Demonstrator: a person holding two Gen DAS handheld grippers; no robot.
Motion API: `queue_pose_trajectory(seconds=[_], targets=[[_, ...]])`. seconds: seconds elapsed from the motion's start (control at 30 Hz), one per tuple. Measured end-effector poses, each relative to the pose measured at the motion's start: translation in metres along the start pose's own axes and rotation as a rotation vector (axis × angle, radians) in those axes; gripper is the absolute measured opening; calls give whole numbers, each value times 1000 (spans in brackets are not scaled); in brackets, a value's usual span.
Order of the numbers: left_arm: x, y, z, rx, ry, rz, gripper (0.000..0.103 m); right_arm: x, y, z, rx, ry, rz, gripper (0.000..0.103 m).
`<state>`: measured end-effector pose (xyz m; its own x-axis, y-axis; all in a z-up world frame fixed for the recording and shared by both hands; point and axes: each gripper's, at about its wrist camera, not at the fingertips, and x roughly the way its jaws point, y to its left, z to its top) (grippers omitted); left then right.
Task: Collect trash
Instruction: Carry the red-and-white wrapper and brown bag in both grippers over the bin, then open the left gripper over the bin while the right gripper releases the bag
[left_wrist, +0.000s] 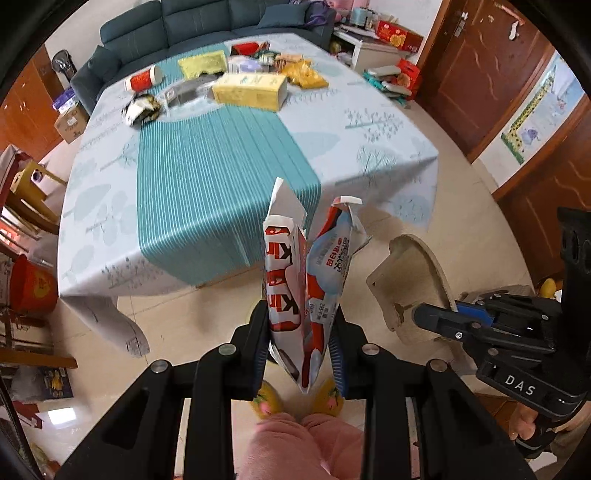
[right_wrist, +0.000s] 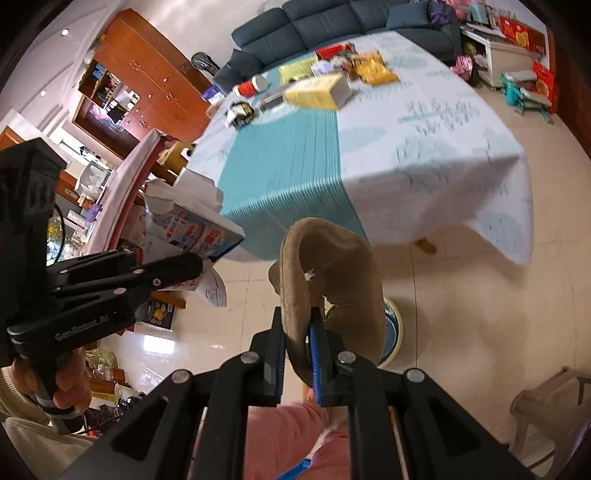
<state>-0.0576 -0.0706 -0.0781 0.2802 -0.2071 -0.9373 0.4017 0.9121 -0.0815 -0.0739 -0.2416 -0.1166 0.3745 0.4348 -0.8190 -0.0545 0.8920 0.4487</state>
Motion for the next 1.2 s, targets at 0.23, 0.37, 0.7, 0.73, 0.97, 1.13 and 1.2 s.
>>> queue_pose_trajectory(seconds=[0.23, 0.37, 0.7, 0.73, 0.97, 1.13, 1.2], targets=[[60, 10, -28, -55, 72, 0, 27, 49, -20, -27, 58, 55, -18, 11], [105, 20, -43, -78, 79, -1, 27, 92, -35, -44, 97, 99, -37, 11], [223, 59, -83, -141, 138, -8, 28, 206, -68, -86, 149, 182, -59, 11], [234, 62, -86, -148, 148, -9, 28, 218, -71, -90, 147, 185, -61, 11], [308, 73, -113, -169, 200, -47, 30, 291, -98, -113, 185, 197, -64, 11], [352, 72, -122, -164, 220, -70, 36, 329, -122, -120, 213, 203, -76, 11], [367, 71, -124, -164, 213, -77, 42, 340, -129, -122, 217, 214, -78, 12]])
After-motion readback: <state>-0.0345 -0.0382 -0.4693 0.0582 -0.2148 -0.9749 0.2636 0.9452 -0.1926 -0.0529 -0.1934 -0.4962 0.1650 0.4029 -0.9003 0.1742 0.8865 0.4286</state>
